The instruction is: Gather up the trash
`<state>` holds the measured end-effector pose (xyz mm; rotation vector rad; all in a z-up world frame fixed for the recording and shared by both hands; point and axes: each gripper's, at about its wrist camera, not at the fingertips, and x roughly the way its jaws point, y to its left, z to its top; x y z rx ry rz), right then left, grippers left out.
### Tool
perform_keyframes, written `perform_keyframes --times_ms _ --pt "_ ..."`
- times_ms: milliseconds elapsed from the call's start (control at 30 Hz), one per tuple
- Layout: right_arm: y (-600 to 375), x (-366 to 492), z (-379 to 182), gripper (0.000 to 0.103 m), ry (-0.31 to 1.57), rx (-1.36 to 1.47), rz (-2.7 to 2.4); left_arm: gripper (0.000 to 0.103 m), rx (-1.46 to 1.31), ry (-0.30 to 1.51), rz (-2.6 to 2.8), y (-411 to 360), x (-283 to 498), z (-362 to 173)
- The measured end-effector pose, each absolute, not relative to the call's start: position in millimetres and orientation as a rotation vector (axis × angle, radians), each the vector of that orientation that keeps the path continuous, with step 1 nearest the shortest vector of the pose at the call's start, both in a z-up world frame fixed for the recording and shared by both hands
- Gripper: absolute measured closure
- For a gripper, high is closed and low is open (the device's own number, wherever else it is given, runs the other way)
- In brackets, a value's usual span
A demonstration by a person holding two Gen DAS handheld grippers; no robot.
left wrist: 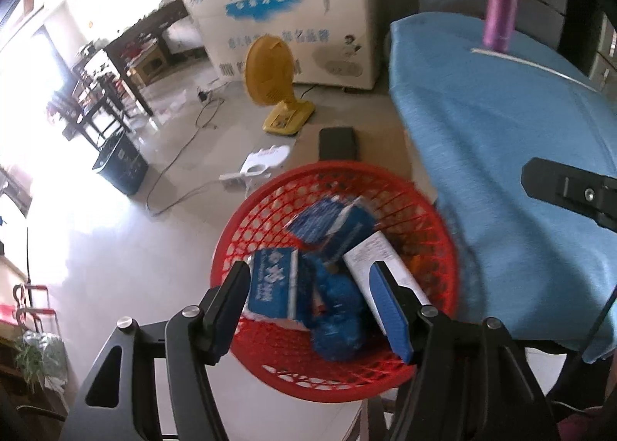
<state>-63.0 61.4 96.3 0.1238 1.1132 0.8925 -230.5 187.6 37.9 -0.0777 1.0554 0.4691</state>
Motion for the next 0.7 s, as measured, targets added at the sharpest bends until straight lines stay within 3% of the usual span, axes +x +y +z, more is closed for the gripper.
perform_keyframes --times_ms 533,600,633,700 --pt "-111.7 -62.3 189.3 0.041 0.776 0.196 0.572 0.037 0.116 0.845 0.259 45.5 -186.2 134.4" --pt "-136.2 -64.8 200.7 0.041 0.741 0.181 0.512 0.03 0.12 0.815 0.218 26.1 -179.9 148.3" --pt "-145.9 -65.7 204.7 0.041 0.728 0.173 0.486 0.019 0.124 0.796 0.203 16.5 -177.8 154.9" --pt "-167.2 -69.3 216.0 0.041 0.704 0.152 0.423 0.016 0.141 0.752 0.189 1.2 -175.0 166.8"
